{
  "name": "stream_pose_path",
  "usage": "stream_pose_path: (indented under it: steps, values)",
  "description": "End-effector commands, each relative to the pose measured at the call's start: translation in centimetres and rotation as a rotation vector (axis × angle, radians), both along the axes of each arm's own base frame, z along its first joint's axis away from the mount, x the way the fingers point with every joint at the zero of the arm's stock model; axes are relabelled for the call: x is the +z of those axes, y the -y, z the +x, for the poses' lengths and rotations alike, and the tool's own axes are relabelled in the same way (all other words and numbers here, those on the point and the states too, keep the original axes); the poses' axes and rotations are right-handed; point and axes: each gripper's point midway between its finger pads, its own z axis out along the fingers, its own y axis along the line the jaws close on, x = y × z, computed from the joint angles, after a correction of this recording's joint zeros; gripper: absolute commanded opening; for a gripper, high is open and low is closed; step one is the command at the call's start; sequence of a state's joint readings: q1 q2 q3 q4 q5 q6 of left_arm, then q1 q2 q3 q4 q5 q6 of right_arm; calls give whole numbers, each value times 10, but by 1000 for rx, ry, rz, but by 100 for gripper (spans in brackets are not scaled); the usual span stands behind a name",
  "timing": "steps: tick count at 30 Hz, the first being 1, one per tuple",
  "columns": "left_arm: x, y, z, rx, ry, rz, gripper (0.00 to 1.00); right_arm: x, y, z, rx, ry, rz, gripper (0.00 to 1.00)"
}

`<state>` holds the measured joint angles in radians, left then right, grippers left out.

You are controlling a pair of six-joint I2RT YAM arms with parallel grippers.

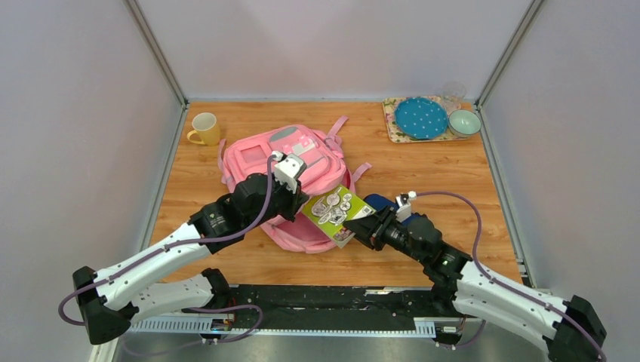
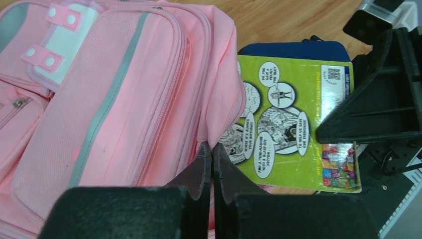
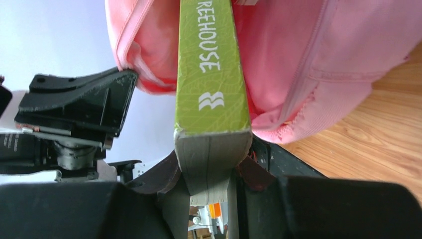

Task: Pack the student bag
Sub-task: Place the book in the student bag.

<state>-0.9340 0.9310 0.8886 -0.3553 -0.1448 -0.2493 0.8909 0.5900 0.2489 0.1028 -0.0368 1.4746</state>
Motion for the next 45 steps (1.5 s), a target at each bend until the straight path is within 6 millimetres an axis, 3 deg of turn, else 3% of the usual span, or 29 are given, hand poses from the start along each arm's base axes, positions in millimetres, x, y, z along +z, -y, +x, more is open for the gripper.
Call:
stream_pose_path:
  steps: [1, 2, 4, 5, 7, 9, 10, 12, 14, 17, 23, 27, 31, 36, 38, 40, 41, 44, 45]
  values:
    - [53, 16, -3, -45, 81, -203, 0, 76, -20, 16, -5, 98, 270, 0]
    - [56, 17, -5, -52, 86, -215, 0, 84, -24, 19, -5, 112, 295, 0]
    - [58, 17, -6, -59, 89, -227, 0, 64, -38, 31, -8, 55, 235, 0]
    - [61, 16, -7, -59, 92, -232, 0, 79, -41, 36, -16, 93, 270, 0]
    - [64, 17, -9, -70, 95, -237, 0, 68, -50, 52, -49, 85, 250, 0]
    - [67, 16, -11, -77, 96, -248, 0, 85, -58, 66, -61, 128, 302, 0]
    - [66, 16, -12, -79, 94, -250, 0, 67, -67, 77, -63, 102, 277, 0]
    - [68, 15, -14, -82, 96, -254, 0, 83, -78, 86, -41, 130, 350, 0]
    - [70, 12, -16, -84, 97, -257, 0, 78, -91, 93, -17, 126, 410, 0]
    - [70, 9, -19, -86, 98, -256, 0, 79, -104, 91, 59, 122, 514, 0]
    - [67, 2, -18, -70, 109, -239, 0, 81, -102, 81, 77, 132, 539, 0]
    - [66, 3, -18, -70, 107, -240, 0, 116, -98, 71, 97, 206, 556, 0]
    - [68, 3, -18, -70, 113, -245, 0, 132, -90, 66, 83, 236, 549, 0]
    - [74, 5, -21, -88, 113, -263, 0, 108, -98, 84, 14, 205, 390, 0]
    - [77, 6, -22, -97, 114, -275, 0, 79, -105, 95, -15, 150, 278, 0]
    - [75, 9, -25, -113, 105, -278, 0, 73, -108, 106, -56, 146, 247, 0]
    - [76, 10, -26, -122, 103, -281, 0, 61, -109, 117, -103, 137, 222, 0]
    - [74, 10, -28, -124, 87, -288, 0, 59, -118, 136, -164, 146, 199, 0]
    - [71, 12, -32, -139, 66, -297, 0, 45, -119, 147, -215, 126, 161, 0]
